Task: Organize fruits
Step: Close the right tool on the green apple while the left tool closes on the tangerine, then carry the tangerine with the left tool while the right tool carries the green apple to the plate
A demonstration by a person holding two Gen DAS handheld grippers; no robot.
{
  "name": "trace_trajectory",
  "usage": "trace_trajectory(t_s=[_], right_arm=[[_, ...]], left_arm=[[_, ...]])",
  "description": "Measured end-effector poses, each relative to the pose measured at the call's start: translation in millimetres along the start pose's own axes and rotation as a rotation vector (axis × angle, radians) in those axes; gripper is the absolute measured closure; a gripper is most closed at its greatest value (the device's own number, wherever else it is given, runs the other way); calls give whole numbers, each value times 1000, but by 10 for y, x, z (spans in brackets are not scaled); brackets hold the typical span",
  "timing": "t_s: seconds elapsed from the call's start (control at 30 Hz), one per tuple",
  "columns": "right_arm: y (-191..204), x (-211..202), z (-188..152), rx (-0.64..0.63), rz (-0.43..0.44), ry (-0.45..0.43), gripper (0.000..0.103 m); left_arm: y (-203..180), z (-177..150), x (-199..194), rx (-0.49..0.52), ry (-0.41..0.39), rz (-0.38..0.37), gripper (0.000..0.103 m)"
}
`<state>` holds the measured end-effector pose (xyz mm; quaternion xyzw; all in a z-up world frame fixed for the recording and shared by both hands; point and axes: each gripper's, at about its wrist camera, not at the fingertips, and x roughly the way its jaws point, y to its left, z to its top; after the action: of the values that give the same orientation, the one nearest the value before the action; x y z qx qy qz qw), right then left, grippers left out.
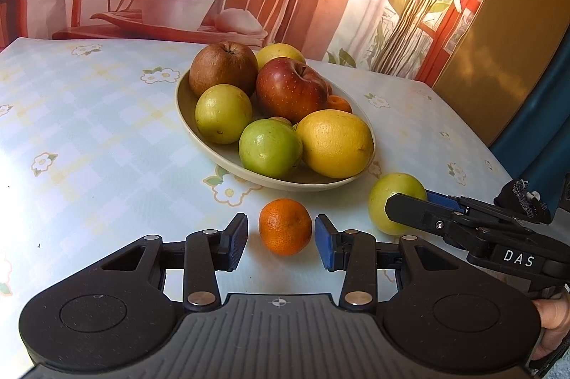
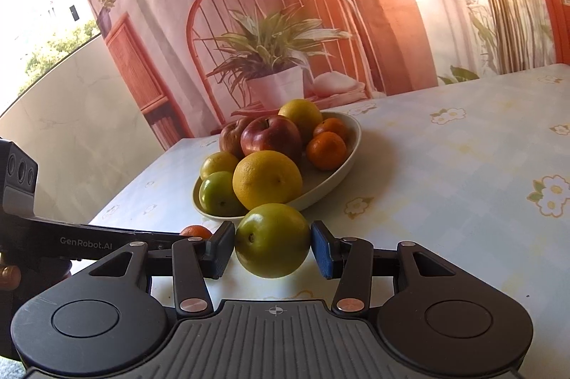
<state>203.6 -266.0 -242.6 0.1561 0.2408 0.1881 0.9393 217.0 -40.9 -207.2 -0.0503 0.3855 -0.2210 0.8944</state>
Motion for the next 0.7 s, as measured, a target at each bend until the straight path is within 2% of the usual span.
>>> trace_trajectory(t_s=[0.2,0.27,0.47,0.7], right_arm=[[17,5,-6,-2,1,2,60],[16,6,-6,-2,1,2,60],[20,8,-10,1,0,4,60],[46,31,28,-4,9,29,60]], left_arm=[[-53,-23,40,27,-9,18,61],[-68,-37,35,38,-18,20,68],[-70,-34,-36,40,-30,42,68],[-73,72,-312,56,-84,35,68]])
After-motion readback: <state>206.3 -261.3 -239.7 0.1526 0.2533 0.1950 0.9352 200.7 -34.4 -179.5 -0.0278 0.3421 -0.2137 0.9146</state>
